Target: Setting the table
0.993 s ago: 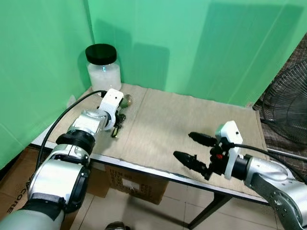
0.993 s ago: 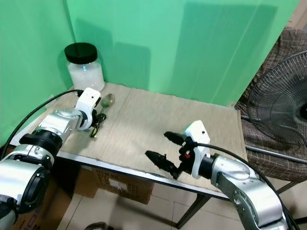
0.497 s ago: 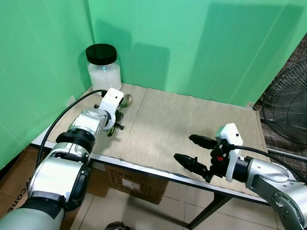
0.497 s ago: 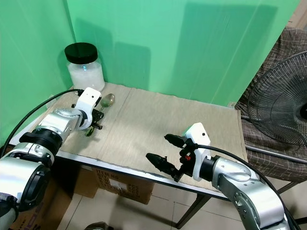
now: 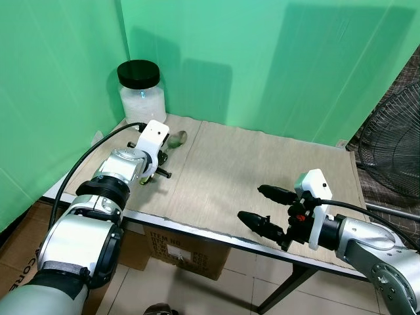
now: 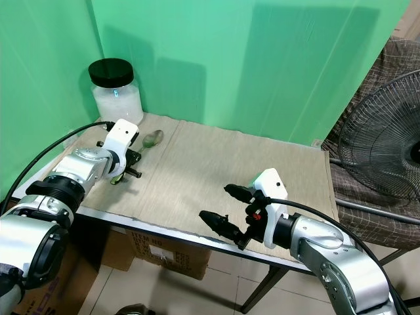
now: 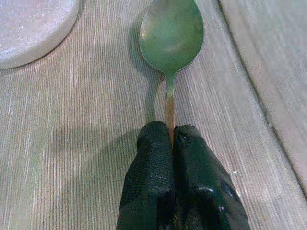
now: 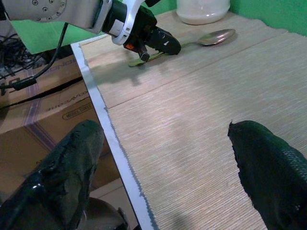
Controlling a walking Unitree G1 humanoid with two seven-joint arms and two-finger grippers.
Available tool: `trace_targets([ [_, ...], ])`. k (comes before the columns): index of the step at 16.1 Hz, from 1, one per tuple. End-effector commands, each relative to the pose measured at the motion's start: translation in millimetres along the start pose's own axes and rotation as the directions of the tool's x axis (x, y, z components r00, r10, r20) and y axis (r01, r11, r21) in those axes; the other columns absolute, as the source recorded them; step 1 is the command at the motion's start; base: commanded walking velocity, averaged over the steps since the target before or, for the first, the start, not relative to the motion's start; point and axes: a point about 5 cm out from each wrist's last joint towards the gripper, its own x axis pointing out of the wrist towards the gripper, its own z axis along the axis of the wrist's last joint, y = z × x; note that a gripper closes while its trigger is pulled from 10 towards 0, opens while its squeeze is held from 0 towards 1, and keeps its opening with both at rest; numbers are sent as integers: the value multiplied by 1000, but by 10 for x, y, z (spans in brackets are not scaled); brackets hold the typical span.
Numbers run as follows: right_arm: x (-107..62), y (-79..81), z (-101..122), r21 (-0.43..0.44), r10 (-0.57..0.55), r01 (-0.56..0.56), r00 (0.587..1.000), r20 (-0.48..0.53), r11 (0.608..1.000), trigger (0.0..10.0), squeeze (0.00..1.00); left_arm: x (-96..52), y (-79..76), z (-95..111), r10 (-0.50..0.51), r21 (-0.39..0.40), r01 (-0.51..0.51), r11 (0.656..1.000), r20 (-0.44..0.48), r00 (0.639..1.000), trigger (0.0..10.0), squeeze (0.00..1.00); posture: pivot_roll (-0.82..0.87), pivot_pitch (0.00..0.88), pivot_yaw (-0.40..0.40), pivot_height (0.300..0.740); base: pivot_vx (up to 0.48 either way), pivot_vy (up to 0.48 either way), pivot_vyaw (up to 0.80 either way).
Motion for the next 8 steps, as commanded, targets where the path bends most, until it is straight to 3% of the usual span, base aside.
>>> trace_targets([
  [1, -44, -11, 91, -16, -25, 25, 999, 43, 1000, 10000, 0, -56, 32, 256, -15, 18, 13, 1000, 112, 994, 0, 0, 64, 0, -31, 740, 0, 0, 0],
  [3, -96, -100, 208, 9, -142, 142, 980, 136, 990, 10000, 0, -180, -37, 550, -122, 2, 127, 992, 291, 949, 0, 0, 61, 0, -32, 740, 0, 0, 0],
  [5, -111, -99, 246, 17, -185, 184, 968, 168, 983, 10000, 0, -300, -133, 659, -207, 12, 219, 976, 381, 901, 0, 0, 63, 0, -36, 740, 0, 0, 0],
  [6, -93, -69, 249, 16, -205, 206, 963, 176, 978, 10000, 0, -394, -227, 694, -262, 54, 266, 962, 435, 861, 0, 0, 63, 0, -39, 740, 0, 0, 0],
  [8, -54, -15, 270, 13, -257, 260, 942, 216, 965, 10000, 0, -633, -431, 755, -374, 171, 341, 924, 580, 724, 0, 0, 63, 0, -47, 740, 0, 0, 0],
])
